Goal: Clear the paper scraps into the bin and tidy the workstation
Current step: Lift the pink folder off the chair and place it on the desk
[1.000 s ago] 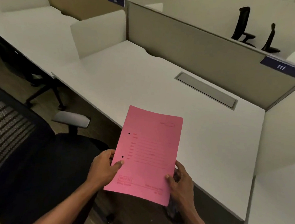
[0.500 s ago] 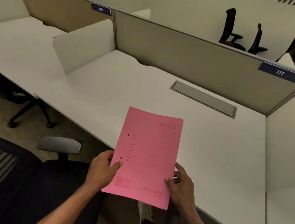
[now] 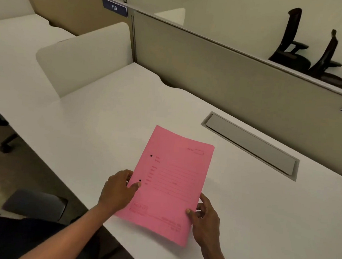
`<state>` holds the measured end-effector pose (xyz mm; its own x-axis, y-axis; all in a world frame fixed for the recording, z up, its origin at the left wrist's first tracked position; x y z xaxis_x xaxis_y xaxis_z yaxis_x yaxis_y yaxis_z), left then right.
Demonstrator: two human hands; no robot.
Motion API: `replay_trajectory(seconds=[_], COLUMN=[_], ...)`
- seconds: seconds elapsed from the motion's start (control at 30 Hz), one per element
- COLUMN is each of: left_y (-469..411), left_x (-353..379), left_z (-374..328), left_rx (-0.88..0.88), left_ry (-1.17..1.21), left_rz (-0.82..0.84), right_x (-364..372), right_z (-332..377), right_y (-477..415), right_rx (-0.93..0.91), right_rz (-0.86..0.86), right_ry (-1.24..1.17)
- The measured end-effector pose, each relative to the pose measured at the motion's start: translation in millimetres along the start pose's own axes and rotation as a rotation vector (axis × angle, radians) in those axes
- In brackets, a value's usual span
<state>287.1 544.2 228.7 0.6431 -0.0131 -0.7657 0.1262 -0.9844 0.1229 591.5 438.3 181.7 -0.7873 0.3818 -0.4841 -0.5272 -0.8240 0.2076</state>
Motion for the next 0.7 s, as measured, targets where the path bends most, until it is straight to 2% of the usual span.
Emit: replay_trajectory(seconds=[0.17, 0.4, 0.7], left_y=[-82, -189, -305], left_x=[20, 69, 98], left_z=[-22, -47, -72], left_rx=[-0.016, 0.047, 0.098], left_ry=[-0.069, -0.183, -0.230], left_rz=[-0.018, -0.014, -0.044], right_x=[27, 59, 88], right_z=[13, 29, 60], right_y=[-86, -185, -274], right_rx=[0.023, 0.045, 0.004], right_rz=[0.015, 0.005, -0.061], right_ry=[0.018, 0.053, 0.071])
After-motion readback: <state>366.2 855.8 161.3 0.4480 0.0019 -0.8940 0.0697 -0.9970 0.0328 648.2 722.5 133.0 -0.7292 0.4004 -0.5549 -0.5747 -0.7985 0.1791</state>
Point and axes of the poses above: each hand's wrist, its own y-axis away from the middle knuckle, its own x-axis out of the palm, z = x × y, the point moved 8 cm from there along -y, towards the middle knuckle, and after that the axes turned 10 degrees about -z, right-handed, at the moved point
